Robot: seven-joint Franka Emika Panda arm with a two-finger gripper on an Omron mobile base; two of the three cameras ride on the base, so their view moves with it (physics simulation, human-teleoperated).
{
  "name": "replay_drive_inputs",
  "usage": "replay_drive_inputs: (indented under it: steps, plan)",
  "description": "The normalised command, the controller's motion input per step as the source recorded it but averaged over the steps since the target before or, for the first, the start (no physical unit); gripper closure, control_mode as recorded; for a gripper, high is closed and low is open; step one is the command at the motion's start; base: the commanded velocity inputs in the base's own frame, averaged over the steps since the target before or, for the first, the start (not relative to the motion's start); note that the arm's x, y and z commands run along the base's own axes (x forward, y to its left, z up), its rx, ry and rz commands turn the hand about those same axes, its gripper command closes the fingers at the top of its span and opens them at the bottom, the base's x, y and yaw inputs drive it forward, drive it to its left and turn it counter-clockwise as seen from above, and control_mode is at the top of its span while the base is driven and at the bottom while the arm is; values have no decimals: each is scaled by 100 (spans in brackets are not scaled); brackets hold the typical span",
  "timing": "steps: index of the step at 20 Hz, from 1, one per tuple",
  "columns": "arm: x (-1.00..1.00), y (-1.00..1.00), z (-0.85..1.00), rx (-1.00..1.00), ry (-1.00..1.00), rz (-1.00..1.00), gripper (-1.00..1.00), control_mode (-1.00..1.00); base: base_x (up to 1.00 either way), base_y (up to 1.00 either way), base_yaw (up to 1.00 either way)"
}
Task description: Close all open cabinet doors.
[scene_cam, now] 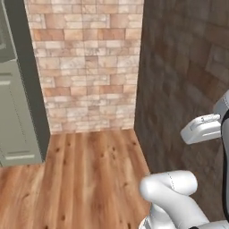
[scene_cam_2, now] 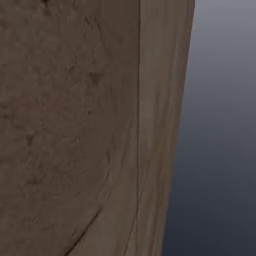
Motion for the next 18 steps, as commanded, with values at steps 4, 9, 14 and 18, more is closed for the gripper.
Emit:
replay_drive_inputs:
  steps: [4, 9, 14, 18]
  plan:
    - [0, 0, 0, 0, 0, 0, -100, 100, 100, 40, 41]
    - [0, 0, 0, 0, 0, 0, -100, 100, 100, 35, 42]
    - [0, 0, 0, 0, 0, 0, -100, 100, 100, 60, 33]
    - [0, 0, 0, 0, 0, 0, -100, 100, 68, 97, 18]
